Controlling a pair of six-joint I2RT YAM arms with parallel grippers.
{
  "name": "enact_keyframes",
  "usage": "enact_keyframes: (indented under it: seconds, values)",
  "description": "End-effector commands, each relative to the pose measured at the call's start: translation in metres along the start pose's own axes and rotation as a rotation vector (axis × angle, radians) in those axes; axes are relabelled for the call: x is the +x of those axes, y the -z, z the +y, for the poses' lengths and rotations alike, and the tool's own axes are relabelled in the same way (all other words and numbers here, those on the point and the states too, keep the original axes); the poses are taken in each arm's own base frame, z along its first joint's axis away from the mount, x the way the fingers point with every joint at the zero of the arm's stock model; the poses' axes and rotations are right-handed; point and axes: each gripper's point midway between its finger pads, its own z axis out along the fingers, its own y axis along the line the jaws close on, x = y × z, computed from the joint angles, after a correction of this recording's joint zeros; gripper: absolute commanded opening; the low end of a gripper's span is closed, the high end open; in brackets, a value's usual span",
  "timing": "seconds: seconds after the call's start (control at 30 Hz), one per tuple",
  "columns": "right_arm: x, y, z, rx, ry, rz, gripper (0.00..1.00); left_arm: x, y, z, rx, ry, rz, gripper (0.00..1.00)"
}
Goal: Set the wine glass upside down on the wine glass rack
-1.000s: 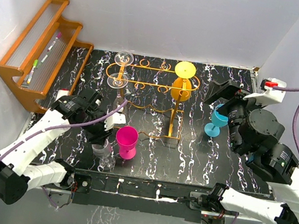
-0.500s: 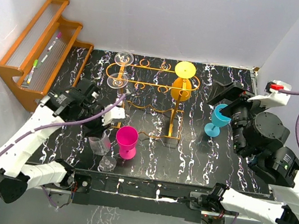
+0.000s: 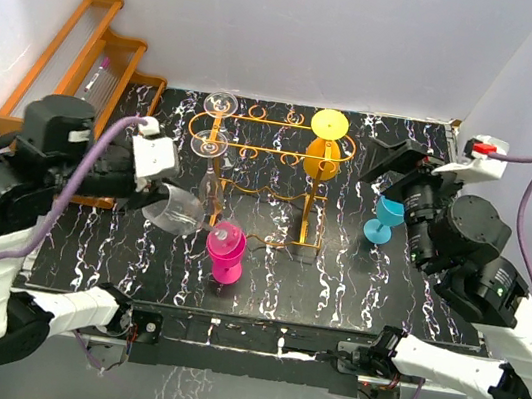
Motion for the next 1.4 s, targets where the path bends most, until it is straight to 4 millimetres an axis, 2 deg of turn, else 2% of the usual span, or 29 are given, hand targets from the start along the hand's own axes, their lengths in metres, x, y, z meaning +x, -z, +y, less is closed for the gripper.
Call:
enact_keyframes:
  seconds: [0.0,0.03,0.13,0.17,0.2,0.23,0.27,0.4,0.43,0.53,0.67,0.77,0.83,0.93,1.0,1.1,1.17,1.23,1.33,1.37]
  values:
    - [-0.021,-0.002,0.021,-0.1,-0.04,-0.073,0.98,-0.074,0.015,0.005,-0.005,-0.016,-0.289,0.0]
    - [-0.024,0.0,0.03,-0.156,-0.045,-0.092,0.98,-0.087,0.017,0.014,-0.033,-0.027,-0.345,0.0]
    - [-0.054,0.021,0.054,-0.38,-0.143,-0.222,0.98,-0.127,0.033,0.041,-0.195,-0.067,-0.576,0.0]
    - [-0.061,0.029,0.059,-0.439,-0.165,-0.26,0.98,-0.151,0.05,0.051,-0.283,-0.127,-0.72,0.0]
    - [-0.065,0.036,0.064,-0.49,-0.179,-0.281,0.98,-0.152,0.05,0.056,-0.319,-0.131,-0.777,0.0]
    - [-0.069,0.04,0.066,-0.519,-0.198,-0.297,0.98,-0.171,0.066,0.056,-0.37,-0.219,-0.902,0.0]
    - [-0.074,0.043,0.066,-0.528,-0.224,-0.305,0.97,-0.175,0.067,0.058,-0.389,-0.265,-0.95,0.0]
    - [-0.098,0.052,0.071,-0.567,-0.334,-0.347,0.97,-0.193,0.068,0.084,-0.503,-0.394,-1.0,0.0]
    - [-0.104,0.055,0.074,-0.591,-0.351,-0.353,0.96,-0.195,0.066,0.089,-0.537,-0.453,-0.999,0.0]
    - [-0.114,0.064,0.086,-0.671,-0.371,-0.374,0.96,-0.2,0.067,0.088,-0.635,-0.707,-1.055,0.0]
    - [-0.101,0.061,0.102,-0.719,-0.393,-0.361,0.96,-0.203,0.075,0.101,-0.859,-0.931,-1.098,0.0]
    - [-0.085,0.059,0.133,-0.832,-0.415,-0.328,0.97,-0.197,0.073,0.101,-0.986,-1.094,-1.099,0.0]
    - [-0.075,0.057,0.16,-0.92,-0.44,-0.311,0.97,-0.19,0.064,0.102,-1.047,-1.206,-1.058,0.0]
    - [-0.064,0.048,0.187,-0.983,-0.522,-0.298,0.94,-0.186,0.067,0.1,-1.116,-1.266,-1.05,0.0]
    - [-0.06,0.042,0.2,-1.011,-0.576,-0.313,0.88,-0.183,0.068,0.096,-1.155,-1.323,-1.034,0.0]
    - [-0.055,0.033,0.215,-1.041,-0.639,-0.34,0.69,-0.18,0.073,0.086,-1.225,-1.406,-1.037,0.0]
    - [-0.054,0.028,0.224,-1.055,-0.658,-0.354,0.65,-0.179,0.076,0.081,-1.249,-1.442,-1.029,0.0]
    - [-0.055,0.025,0.228,-1.059,-0.691,-0.373,0.61,-0.178,0.079,0.076,-1.258,-1.462,-1.025,0.0]
    - [-0.057,0.018,0.23,-1.049,-0.729,-0.398,0.45,-0.175,0.078,0.068,-1.244,-1.495,-1.016,0.0]
    - [-0.057,0.016,0.231,-1.046,-0.735,-0.401,0.43,-0.173,0.075,0.065,-1.234,-1.523,-1.004,0.0]
